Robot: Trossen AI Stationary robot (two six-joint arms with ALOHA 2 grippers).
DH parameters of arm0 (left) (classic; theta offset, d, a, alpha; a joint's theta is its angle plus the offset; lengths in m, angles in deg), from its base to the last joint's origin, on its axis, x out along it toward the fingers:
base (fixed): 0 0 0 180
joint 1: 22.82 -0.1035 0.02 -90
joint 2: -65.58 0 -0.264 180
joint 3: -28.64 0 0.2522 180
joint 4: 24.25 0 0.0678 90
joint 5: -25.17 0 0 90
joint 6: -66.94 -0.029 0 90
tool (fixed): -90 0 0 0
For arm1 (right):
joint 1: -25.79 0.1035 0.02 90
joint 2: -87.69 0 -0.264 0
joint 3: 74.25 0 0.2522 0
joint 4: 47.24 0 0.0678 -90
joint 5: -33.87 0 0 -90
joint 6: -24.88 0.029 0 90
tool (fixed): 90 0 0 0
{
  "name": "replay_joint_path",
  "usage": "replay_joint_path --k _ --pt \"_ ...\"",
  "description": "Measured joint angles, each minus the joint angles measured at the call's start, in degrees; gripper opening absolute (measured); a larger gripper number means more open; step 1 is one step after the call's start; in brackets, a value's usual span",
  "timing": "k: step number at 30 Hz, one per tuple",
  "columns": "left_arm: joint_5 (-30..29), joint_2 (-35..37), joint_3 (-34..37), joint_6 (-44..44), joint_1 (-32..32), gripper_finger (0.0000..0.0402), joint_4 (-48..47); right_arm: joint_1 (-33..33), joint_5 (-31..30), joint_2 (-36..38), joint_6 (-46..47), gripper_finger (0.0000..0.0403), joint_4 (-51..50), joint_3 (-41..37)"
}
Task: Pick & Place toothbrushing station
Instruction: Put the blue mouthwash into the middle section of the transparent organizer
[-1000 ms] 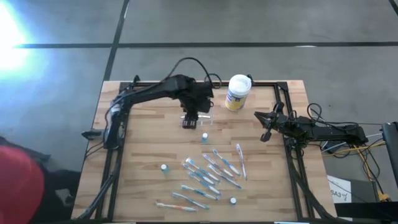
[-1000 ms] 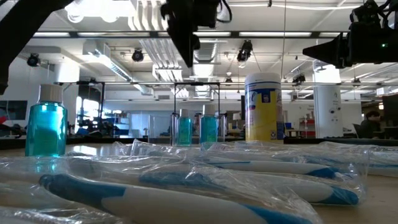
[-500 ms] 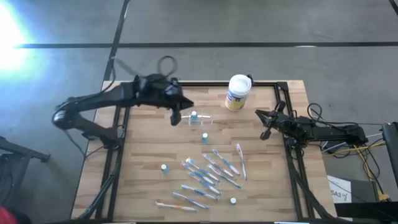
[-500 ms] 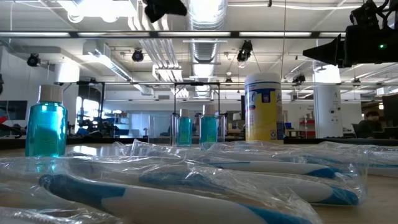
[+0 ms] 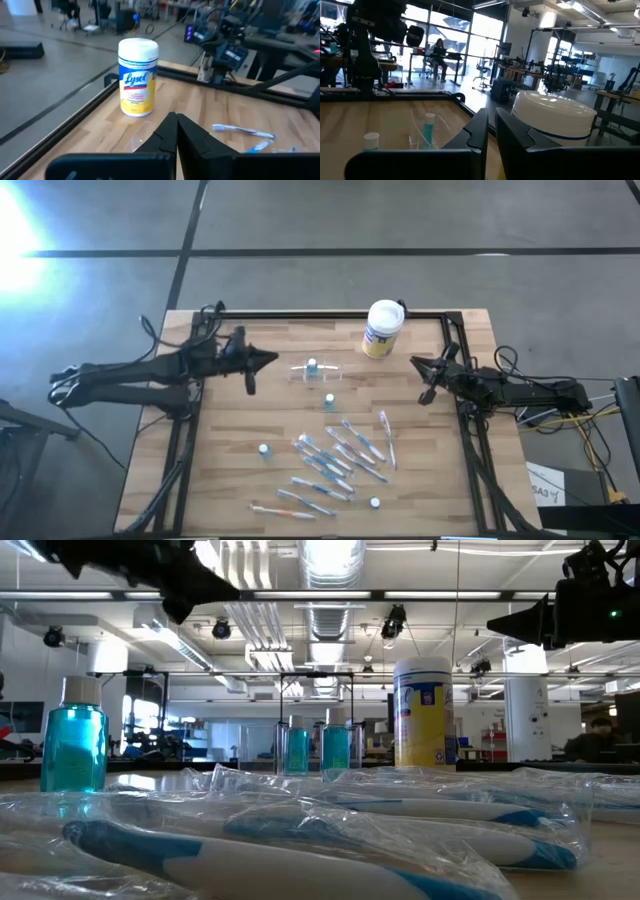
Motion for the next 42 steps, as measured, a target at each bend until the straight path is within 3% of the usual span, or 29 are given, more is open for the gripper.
replay_joint_path --k 7,16,19,24,27,33,42 --pt "-2.14 6.84 14.57 -1.10 -0.22 0.0005 11.14 0.00 -0.03 -1.30 1.15 0.0031 0.64 0.00" --pt "-4.96 9.90 28.48 2.20 -0.24 0.0004 23.64 0.00 0.23 -1.31 4.99 0.0031 5.90 0.02" --pt "-5.02 10.68 31.50 3.57 -0.26 0.0003 28.05 0.00 0.38 -1.44 4.37 0.0031 7.75 0.02" --pt "-5.00 10.53 31.46 3.77 -0.24 0.0014 27.09 -0.02 -4.11 -3.67 0.03 0.0031 8.24 2.66" --pt "-5.00 10.41 31.48 3.99 -0.24 0.0020 26.98 -0.17 -4.43 -7.42 -0.37 0.0025 1.64 9.39" --pt "-4.98 10.43 31.57 4.20 -0.24 0.0022 26.73 -1.26 -10.55 -20.57 -0.35 0.0009 -21.98 28.21" --pt "-4.96 10.38 31.59 4.39 -0.26 0.0023 23.08 -2.84 -3.83 -43.36 -4.04 0.0008 -44.38 56.44"
